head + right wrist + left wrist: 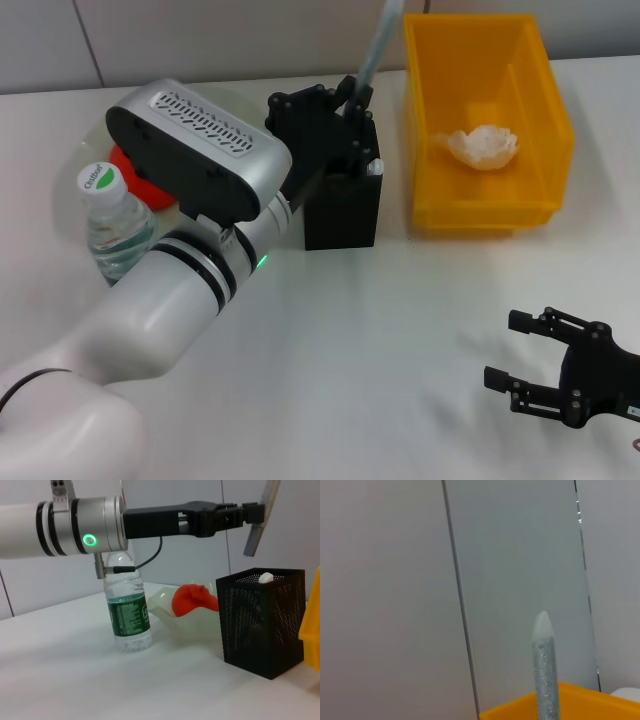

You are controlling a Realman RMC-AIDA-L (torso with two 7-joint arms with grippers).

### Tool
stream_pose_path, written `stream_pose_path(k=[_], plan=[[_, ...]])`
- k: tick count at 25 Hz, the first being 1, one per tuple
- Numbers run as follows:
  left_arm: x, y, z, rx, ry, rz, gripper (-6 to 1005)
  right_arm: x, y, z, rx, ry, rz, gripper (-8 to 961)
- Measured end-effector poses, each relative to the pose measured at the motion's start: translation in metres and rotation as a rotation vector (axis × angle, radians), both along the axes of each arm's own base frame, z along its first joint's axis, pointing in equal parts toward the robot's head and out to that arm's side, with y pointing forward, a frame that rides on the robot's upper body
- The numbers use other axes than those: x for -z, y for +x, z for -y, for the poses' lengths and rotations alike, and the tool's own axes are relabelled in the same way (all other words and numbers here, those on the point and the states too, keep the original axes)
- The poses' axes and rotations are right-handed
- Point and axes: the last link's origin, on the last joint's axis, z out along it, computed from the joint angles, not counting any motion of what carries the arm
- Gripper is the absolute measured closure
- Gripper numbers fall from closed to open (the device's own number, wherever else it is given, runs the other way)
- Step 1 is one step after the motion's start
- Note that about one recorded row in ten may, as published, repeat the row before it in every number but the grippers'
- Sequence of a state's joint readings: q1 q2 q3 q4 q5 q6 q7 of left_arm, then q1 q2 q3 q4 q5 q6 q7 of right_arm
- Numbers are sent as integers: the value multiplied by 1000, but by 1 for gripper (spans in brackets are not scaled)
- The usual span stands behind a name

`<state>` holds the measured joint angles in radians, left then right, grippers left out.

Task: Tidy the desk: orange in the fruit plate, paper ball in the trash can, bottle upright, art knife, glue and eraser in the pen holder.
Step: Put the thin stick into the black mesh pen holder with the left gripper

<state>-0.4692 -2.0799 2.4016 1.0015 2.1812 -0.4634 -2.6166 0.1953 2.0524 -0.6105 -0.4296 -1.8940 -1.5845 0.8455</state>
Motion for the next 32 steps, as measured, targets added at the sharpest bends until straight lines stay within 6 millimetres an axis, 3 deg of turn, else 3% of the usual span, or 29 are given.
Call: stream_pose_path(k=[19,31,32], plan=[[6,-17,-3,-10,-2,-45,825,4,-2,2,-5,-14,-5,148],[6,-12,3,30,15,-33,796,5,-3,3,-8,-16,-12,148],[5,-10,5,30,12,-18,731,4,-3,4,-9,-15,-17,148]])
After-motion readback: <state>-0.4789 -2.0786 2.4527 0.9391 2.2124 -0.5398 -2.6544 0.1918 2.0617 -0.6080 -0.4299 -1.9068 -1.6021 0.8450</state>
